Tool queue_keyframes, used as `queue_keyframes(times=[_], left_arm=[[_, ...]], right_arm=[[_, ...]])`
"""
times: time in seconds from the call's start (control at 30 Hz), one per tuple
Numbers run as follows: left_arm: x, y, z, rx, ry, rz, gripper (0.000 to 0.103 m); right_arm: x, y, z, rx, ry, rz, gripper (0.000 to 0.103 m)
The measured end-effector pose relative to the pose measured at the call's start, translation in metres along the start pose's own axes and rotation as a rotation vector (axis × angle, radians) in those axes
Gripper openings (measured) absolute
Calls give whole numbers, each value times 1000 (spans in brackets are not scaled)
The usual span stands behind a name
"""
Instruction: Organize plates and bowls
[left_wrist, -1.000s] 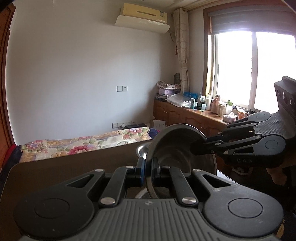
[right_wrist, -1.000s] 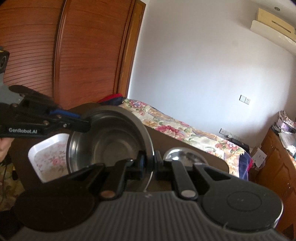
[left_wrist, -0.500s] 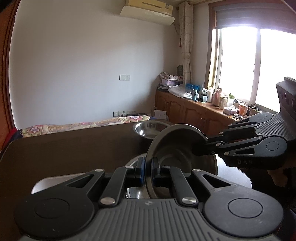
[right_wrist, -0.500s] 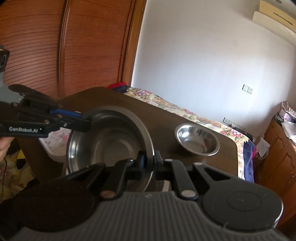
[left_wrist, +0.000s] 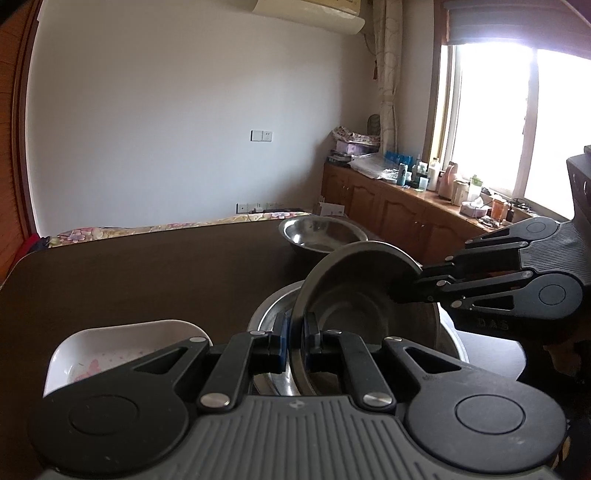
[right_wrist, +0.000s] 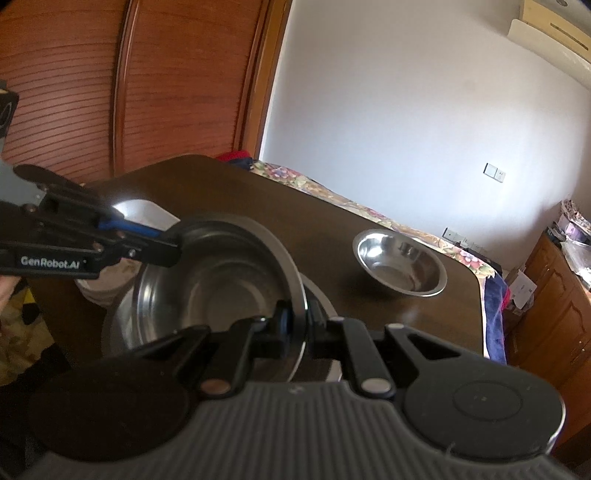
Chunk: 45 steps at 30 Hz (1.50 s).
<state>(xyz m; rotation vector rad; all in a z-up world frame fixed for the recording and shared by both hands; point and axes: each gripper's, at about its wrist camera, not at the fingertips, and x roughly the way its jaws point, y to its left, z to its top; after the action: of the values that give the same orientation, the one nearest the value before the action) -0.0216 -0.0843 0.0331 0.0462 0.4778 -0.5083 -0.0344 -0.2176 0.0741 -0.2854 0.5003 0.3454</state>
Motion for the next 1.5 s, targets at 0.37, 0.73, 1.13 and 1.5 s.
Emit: queue_keyframes(times=[0.37,0.73,1.13,1.5], left_arm=[[21,-1,-7,-1,18,24,20],[25,-3,-7,24,26,50,21],[14,-4,-9,29,-27,68,49],[-20,-12,-16,42,-144,79,83]], right_arm=[[18,0,-8,16,14,-29,12],[23,0,-9,15,8,-39,13],[18,0,-14,47,-40,-16,16],[-15,-3,-27,187,-198,-24,16]])
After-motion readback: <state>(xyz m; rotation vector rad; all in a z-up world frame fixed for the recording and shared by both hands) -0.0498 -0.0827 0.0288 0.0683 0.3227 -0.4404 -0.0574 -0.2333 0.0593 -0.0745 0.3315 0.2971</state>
